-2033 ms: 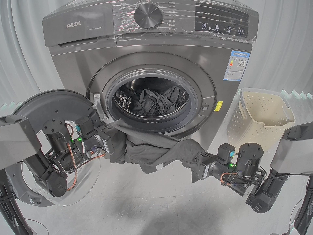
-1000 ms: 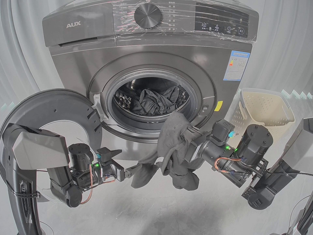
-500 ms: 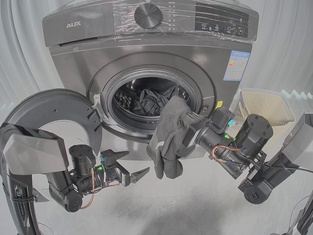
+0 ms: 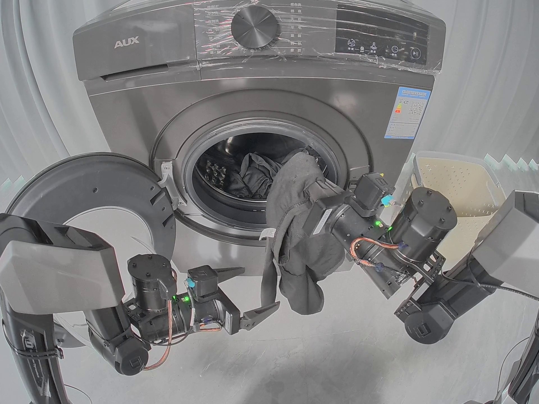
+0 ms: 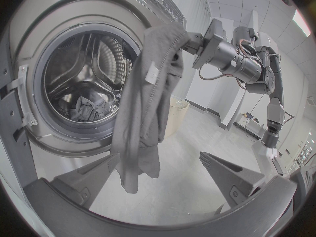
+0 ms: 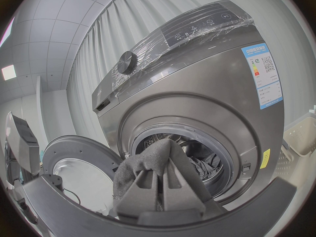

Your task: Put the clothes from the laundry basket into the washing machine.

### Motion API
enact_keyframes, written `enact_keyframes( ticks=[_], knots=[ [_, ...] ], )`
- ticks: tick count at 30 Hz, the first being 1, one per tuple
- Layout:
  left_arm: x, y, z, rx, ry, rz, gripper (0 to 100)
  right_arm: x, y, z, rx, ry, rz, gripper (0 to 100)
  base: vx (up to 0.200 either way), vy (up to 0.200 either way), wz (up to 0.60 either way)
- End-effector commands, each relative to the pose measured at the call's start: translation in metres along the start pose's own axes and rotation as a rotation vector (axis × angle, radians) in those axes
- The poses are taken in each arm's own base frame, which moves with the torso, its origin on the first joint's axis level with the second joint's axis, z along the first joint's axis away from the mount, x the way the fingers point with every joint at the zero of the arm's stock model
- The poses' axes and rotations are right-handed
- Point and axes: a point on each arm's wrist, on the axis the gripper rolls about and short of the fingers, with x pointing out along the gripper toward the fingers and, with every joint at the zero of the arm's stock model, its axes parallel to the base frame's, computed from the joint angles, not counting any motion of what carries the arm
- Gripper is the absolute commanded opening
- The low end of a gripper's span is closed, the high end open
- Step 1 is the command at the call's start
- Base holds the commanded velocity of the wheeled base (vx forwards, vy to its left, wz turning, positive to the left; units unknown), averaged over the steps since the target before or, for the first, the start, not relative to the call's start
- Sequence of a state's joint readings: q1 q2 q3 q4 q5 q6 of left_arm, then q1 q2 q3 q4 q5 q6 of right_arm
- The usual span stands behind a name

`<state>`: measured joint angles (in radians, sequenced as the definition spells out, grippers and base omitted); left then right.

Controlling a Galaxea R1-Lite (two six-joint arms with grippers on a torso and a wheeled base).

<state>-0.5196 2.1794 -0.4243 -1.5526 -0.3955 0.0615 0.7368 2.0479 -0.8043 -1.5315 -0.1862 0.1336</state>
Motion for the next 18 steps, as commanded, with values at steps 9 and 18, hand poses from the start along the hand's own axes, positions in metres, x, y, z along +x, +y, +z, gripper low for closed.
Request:
enact_keyframes(
  ticks=[9,18],
  knots=[
    [0.028,0.004,-0.020,-0.015,0.017,-0.018,100,0.012,0.008,0.005,0.012,-0.033,0.001,0,0.000,0.000,0.00],
    [0.049,0.013,-0.019,-0.013,-0.031,-0.011,100,0.012,0.011,0.000,0.014,-0.024,0.007,0,0.000,0.000,0.00]
  ],
)
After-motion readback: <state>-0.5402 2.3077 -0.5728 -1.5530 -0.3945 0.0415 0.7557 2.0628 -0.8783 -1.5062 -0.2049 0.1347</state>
